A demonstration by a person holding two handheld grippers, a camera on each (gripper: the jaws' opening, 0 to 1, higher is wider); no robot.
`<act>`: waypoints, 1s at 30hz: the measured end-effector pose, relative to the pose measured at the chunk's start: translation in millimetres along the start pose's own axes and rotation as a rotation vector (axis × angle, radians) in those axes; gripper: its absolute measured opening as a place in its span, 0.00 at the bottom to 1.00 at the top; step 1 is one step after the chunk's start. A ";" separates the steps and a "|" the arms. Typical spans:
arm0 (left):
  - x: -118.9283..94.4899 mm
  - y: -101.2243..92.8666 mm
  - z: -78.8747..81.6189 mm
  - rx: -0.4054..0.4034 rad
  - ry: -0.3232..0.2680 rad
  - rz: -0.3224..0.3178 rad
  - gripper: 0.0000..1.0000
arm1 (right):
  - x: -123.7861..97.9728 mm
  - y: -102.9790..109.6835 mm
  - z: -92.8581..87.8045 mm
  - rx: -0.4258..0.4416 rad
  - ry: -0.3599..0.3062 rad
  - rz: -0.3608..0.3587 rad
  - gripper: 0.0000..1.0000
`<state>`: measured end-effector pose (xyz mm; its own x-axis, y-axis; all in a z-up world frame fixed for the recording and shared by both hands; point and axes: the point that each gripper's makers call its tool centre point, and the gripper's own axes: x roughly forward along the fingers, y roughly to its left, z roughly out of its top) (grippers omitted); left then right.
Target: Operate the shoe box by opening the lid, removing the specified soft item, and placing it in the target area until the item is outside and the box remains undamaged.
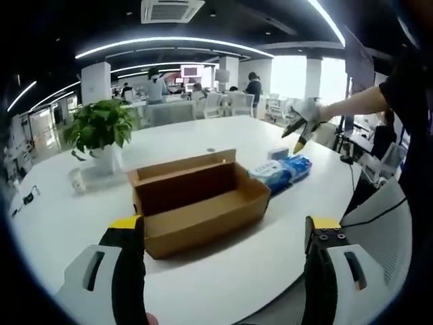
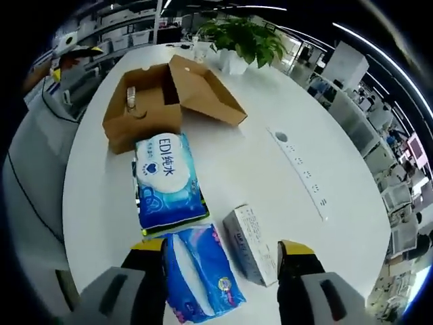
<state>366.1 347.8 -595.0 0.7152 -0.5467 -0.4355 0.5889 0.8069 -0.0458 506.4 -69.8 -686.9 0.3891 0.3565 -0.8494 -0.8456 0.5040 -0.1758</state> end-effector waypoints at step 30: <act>16.1 56.5 11.1 0.113 0.061 -0.041 0.94 | -34.7 52.7 9.3 0.228 -0.160 -0.124 1.00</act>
<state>415.0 382.1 -594.7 0.6676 -0.5612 -0.4892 0.6581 0.7521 0.0352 451.7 -48.2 -662.1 0.5520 0.3913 -0.7363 -0.6911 0.7088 -0.1414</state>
